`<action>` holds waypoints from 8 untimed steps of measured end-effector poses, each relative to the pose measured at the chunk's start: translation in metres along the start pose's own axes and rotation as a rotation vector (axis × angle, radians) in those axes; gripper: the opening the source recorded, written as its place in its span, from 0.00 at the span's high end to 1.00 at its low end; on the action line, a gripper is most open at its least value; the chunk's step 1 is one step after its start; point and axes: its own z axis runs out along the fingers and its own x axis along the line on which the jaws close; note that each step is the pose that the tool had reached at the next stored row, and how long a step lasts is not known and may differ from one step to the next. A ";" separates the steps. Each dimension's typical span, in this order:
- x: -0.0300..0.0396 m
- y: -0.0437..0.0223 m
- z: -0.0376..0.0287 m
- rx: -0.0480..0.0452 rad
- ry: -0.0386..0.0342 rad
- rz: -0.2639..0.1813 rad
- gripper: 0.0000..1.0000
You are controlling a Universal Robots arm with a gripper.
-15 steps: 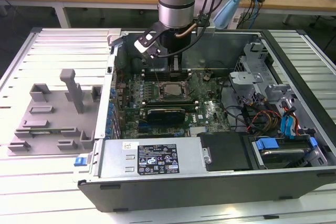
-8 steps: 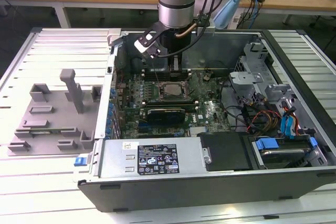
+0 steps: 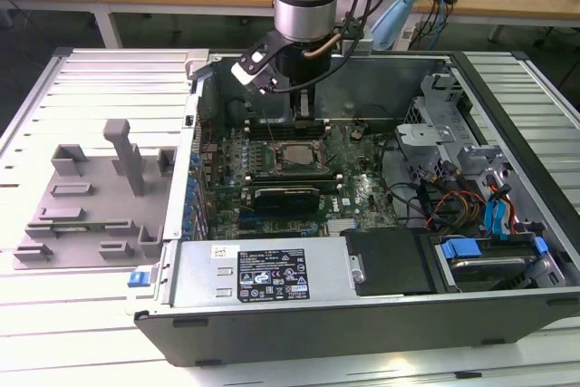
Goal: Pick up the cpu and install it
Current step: 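Close the cpu cover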
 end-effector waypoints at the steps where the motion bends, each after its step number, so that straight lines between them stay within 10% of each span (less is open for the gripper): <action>1: 0.0001 0.0000 -0.0008 -0.0001 0.0000 0.000 0.89; 8: 0.0046 -0.0002 -0.0010 -0.0003 -0.0112 0.000 0.89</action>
